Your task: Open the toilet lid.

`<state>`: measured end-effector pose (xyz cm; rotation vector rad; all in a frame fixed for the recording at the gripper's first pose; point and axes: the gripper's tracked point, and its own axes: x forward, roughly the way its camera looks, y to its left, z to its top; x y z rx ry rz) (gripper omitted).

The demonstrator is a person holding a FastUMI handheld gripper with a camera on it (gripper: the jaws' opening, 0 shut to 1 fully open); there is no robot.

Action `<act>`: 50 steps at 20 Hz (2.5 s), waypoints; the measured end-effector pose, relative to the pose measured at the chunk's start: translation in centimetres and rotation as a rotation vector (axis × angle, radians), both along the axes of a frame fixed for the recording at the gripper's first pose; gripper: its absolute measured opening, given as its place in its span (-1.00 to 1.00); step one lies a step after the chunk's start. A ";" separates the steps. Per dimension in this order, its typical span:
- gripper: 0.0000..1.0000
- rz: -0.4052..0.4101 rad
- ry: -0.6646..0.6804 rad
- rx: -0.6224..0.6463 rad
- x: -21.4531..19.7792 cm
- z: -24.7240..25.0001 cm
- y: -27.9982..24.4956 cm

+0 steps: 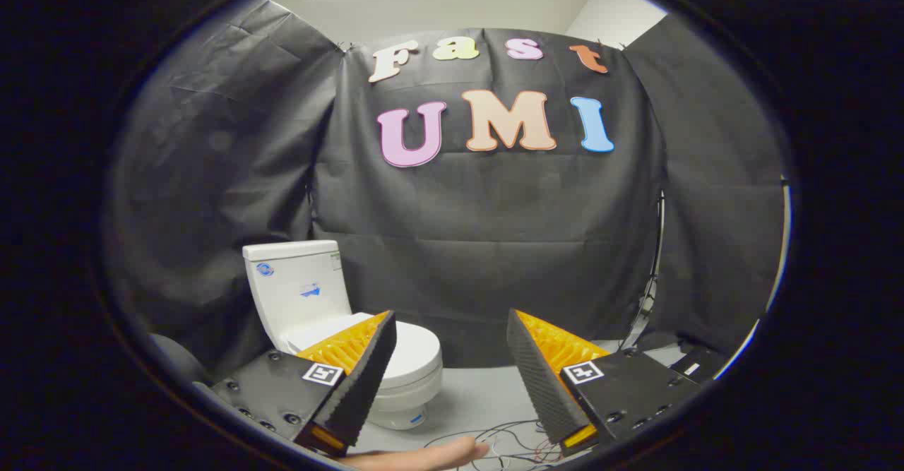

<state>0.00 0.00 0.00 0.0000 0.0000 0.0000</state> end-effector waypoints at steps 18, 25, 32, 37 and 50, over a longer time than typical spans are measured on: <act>0.97 0.083 -0.033 0.026 11.5 -0.4 6.9; 0.97 0.061 -0.052 0.069 8.1 -2.0 15.1; 0.97 -0.003 -0.037 0.114 4.7 -6.7 18.1; 0.97 -0.036 -0.036 0.129 4.4 -7.5 18.4; 0.97 -0.056 0.077 0.544 8.2 -16.8 19.9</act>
